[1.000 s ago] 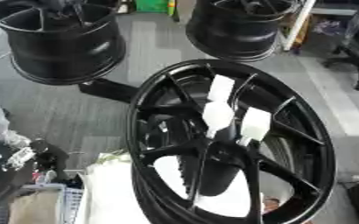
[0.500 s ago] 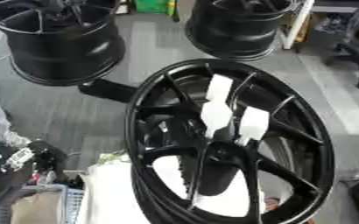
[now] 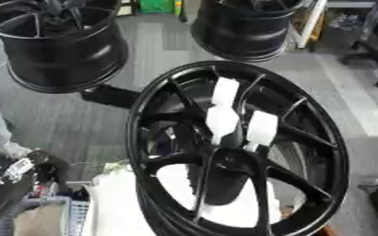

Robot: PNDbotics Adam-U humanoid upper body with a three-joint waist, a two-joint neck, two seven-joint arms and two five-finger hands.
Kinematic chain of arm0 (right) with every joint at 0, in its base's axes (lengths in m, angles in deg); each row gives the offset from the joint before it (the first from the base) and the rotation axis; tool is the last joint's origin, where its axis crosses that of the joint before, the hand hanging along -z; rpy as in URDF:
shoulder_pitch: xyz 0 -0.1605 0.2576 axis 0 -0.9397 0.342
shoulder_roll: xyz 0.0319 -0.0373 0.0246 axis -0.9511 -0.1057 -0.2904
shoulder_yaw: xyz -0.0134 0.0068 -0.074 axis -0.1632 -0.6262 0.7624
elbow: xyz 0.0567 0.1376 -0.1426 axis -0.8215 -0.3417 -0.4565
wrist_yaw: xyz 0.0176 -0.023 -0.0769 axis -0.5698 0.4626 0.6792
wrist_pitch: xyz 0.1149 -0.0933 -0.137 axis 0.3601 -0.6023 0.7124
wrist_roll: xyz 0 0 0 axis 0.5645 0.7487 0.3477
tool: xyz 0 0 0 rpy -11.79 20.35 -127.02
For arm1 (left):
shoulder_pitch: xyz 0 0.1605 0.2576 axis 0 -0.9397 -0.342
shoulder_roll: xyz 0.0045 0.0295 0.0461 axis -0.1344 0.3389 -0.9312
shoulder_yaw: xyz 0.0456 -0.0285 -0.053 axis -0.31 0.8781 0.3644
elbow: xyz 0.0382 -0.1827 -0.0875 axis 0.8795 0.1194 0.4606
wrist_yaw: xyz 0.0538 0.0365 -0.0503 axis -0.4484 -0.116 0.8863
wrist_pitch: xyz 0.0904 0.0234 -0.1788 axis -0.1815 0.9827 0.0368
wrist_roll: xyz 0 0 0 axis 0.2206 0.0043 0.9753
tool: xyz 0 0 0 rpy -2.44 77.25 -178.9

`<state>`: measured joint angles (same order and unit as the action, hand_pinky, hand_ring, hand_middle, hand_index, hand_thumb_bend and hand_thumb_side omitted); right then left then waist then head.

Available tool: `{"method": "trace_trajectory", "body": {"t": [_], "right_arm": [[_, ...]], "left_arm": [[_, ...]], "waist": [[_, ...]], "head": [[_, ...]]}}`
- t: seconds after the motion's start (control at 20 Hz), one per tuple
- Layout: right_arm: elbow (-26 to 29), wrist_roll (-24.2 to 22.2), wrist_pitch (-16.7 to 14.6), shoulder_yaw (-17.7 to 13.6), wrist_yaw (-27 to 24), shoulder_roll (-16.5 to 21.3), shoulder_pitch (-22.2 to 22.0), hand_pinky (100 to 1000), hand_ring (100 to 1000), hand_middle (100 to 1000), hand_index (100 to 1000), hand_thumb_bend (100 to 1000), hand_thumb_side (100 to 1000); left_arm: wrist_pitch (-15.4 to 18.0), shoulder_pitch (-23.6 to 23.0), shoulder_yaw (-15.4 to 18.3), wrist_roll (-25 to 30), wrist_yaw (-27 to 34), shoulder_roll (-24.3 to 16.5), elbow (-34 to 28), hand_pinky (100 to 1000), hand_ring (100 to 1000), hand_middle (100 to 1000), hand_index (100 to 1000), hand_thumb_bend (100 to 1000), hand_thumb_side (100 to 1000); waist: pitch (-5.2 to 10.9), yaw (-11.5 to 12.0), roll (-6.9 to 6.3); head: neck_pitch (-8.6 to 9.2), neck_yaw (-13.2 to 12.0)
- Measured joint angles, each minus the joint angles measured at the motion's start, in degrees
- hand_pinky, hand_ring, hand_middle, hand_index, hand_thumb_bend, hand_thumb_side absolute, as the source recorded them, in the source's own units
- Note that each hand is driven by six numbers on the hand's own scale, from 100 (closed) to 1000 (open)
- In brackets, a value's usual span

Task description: Pull the pin out of the wheel hub.

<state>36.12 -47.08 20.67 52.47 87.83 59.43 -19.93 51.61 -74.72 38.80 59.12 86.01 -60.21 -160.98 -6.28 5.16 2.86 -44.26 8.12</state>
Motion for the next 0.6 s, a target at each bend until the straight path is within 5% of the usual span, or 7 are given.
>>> {"method": "trace_trajectory", "body": {"t": [0.6], "right_arm": [[-7.18, 10.8, -10.79, 0.27, -10.78, -5.61, -0.67, 500, 610, 630, 867, 100, 430]], "left_arm": [[0.12, 0.0, -0.03, 0.0, 0.0, 0.43, 0.01, 556, 475, 480, 660, 100, 1000]], "waist": [[-0.32, -0.21, -0.37]], "head": [[0.0, -0.05]]}}
